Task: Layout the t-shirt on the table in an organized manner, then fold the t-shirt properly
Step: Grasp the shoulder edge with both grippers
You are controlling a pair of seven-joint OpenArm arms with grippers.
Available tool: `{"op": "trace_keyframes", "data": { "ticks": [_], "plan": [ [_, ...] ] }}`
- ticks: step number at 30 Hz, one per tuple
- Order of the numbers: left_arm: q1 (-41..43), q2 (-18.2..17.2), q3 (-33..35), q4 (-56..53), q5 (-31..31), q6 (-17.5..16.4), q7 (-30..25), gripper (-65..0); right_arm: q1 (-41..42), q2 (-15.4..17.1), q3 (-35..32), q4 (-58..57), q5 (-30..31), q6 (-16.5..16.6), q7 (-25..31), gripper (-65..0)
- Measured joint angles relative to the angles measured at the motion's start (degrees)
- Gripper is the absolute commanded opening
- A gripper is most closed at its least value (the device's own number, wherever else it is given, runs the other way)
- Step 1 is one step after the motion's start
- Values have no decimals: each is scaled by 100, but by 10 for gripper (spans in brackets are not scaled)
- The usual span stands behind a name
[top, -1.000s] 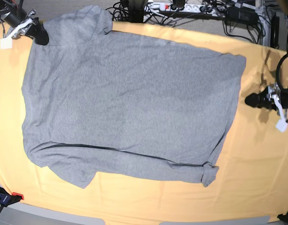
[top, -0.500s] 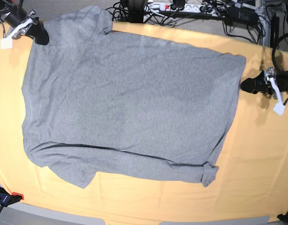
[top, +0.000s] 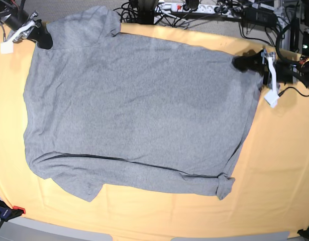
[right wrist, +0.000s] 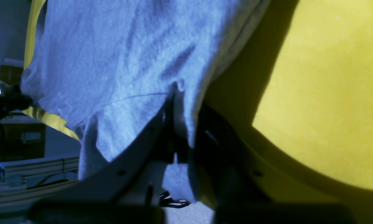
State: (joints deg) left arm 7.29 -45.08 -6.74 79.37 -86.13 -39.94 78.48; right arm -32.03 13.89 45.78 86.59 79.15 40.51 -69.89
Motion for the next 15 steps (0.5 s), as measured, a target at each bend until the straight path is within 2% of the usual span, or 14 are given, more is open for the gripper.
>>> {"op": "trace_keyframes", "data": {
  "ticks": [6, 7, 8, 10, 15],
  "plan": [
    [48, -76, -2, -13, -31, 0, 17, -331, 0, 2, 0, 0, 0, 0, -4, -650],
    [48, -76, -7, -13, -28, 0, 20, -373, 0, 2, 0, 0, 0, 0, -4, -650],
    [48, -76, -9, -13, 50, 0, 24, -449, 0, 2, 0, 0, 0, 0, -7, -650],
    [52, -76, -7, -33, 168, 2, 92, -645, 0, 4, 0, 0, 2, 0, -4, -650],
    [76, -76, -7, -39, 162, 4, 109, -650, 0, 4, 0, 0, 15, 0, -7, -650]
  ]
}}
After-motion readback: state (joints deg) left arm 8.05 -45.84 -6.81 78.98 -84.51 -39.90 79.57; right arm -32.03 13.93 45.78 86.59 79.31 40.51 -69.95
